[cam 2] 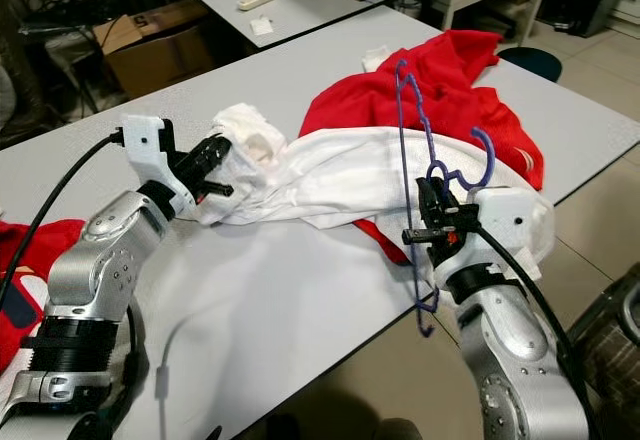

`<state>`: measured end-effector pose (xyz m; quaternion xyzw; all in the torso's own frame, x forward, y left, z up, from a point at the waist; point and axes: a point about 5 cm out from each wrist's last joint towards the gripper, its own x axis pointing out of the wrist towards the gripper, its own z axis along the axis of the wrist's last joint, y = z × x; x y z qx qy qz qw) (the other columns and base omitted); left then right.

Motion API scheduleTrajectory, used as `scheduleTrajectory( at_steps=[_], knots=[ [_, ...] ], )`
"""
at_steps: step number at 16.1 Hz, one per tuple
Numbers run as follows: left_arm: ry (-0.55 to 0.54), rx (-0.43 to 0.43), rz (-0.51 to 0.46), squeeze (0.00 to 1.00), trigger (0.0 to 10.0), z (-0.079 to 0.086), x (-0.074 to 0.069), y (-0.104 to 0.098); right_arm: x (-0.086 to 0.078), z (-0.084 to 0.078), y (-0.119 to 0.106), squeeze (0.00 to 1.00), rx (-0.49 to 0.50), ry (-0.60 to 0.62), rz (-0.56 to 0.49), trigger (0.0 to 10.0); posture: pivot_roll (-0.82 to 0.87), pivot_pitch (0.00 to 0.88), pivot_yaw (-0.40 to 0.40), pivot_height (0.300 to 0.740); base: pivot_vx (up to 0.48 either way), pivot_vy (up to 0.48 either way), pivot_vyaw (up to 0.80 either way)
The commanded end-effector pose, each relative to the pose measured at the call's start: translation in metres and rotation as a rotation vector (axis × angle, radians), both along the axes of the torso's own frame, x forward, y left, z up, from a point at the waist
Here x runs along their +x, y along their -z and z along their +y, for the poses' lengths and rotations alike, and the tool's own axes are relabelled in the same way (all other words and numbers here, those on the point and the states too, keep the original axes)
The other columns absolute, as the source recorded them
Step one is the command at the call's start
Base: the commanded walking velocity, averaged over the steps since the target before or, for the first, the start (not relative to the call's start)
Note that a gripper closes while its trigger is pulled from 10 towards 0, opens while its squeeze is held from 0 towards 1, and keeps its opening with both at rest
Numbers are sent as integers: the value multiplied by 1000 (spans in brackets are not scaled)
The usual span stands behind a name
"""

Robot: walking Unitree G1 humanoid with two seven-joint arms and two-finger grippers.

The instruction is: Hang hanger

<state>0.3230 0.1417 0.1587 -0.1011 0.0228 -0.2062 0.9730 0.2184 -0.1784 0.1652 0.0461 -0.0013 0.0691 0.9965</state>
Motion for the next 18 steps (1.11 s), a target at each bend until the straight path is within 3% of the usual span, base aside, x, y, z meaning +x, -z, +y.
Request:
scheduleTrajectory(
  at_steps=[1,8,18],
  knots=[
    [-2,10,-31,0,10000,-1,-1,-7,-1,5,-3,0,0,-8,-13,10000,-220,0,141,740,0,0,0],
    [47,-43,-105,0,10000,-19,-9,-29,3,1,-17,0,-37,4,-64,10000,-218,0,126,740,-252,0,0],
    [62,-37,-97,0,10000,-20,-16,-29,4,5,-19,0,-47,-23,-72,10000,-204,0,114,740,-288,0,0]
  ],
)
